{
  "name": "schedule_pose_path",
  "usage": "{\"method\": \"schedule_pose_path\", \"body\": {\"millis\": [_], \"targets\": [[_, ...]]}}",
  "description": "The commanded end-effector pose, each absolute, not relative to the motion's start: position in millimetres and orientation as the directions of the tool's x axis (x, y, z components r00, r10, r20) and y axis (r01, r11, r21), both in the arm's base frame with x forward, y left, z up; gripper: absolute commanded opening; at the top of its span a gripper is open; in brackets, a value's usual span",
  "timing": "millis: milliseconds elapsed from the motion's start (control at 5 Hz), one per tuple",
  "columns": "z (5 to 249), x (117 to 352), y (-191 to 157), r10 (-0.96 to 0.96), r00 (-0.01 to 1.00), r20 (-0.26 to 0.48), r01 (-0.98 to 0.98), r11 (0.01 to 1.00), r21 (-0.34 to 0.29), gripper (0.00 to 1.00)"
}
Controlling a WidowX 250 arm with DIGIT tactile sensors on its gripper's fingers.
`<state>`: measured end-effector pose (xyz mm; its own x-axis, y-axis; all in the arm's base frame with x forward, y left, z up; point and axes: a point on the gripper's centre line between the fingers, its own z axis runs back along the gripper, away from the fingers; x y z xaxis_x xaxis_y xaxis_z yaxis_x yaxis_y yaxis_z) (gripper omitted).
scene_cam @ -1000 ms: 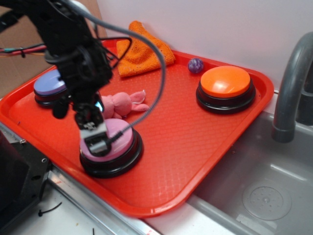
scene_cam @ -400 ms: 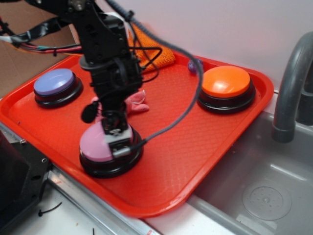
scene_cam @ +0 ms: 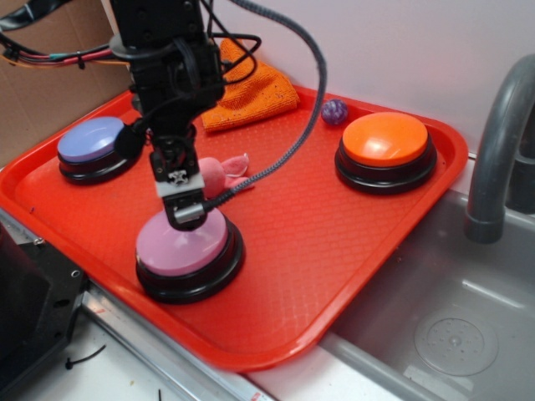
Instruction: Push the pink button.
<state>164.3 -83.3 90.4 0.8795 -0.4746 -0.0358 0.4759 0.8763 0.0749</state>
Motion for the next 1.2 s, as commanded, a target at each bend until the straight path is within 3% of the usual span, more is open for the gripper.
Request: {"method": "schedule_pose_path", "body": {"millis": [0,1000], "targets": [[123,164,-79,-0.448,0.893,0.046,0.446,0.894,0.043,1.00],[155,156,-68,-0.361,0.932,-0.017,0.362,0.930,0.072,1.00]]}}
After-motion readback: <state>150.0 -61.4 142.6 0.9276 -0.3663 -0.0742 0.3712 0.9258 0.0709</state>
